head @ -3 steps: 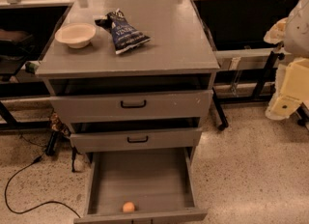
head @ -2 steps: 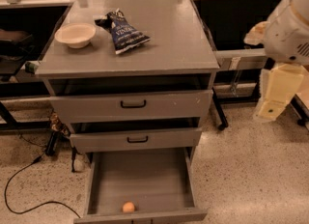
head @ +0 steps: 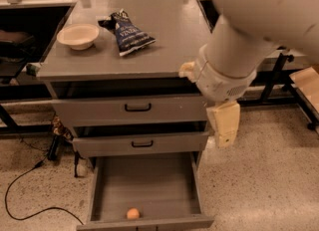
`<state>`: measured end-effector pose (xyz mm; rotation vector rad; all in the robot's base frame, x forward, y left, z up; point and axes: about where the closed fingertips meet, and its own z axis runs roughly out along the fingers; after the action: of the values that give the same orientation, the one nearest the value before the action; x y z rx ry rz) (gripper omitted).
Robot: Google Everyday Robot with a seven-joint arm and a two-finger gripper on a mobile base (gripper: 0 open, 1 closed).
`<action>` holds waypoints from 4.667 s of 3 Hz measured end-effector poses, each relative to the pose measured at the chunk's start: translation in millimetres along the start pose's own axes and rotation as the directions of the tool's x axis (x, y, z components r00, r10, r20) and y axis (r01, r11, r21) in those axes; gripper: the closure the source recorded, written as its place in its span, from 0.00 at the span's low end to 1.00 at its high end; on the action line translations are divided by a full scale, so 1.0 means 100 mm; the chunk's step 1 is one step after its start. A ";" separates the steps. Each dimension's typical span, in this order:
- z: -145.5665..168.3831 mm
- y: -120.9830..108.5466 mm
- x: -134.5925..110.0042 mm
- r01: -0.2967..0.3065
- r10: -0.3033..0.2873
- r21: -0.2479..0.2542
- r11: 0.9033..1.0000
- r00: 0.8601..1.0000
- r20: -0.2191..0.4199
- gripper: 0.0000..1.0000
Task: Pick orange from bottom drawer and place on counter
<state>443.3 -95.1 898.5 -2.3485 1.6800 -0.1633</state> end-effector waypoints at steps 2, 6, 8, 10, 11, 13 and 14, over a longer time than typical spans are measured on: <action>1.34 0.21 -0.91 0.429 -0.425 -0.170 0.887 0.903 0.064 0.00; 2.17 0.14 -1.58 0.514 -0.512 -0.010 0.858 0.855 0.080 0.00; 3.05 -0.50 -1.81 0.639 -0.637 0.036 0.768 0.759 0.131 0.00; 4.24 -0.40 -2.12 0.802 -0.770 -0.019 0.597 0.579 0.269 0.00; 4.83 -0.20 -2.08 0.840 -0.797 -0.018 0.542 0.521 0.305 0.00; 6.01 0.80 -1.66 0.853 -0.808 0.020 0.522 0.487 0.331 0.00; 6.13 0.78 -1.76 0.866 -0.839 0.084 0.493 0.448 0.308 0.00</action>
Offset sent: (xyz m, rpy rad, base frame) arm -0.0223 0.1316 -0.1873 -0.1938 0.1766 0.6134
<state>457.1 130.1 296.7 -2.8651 0.1995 0.1175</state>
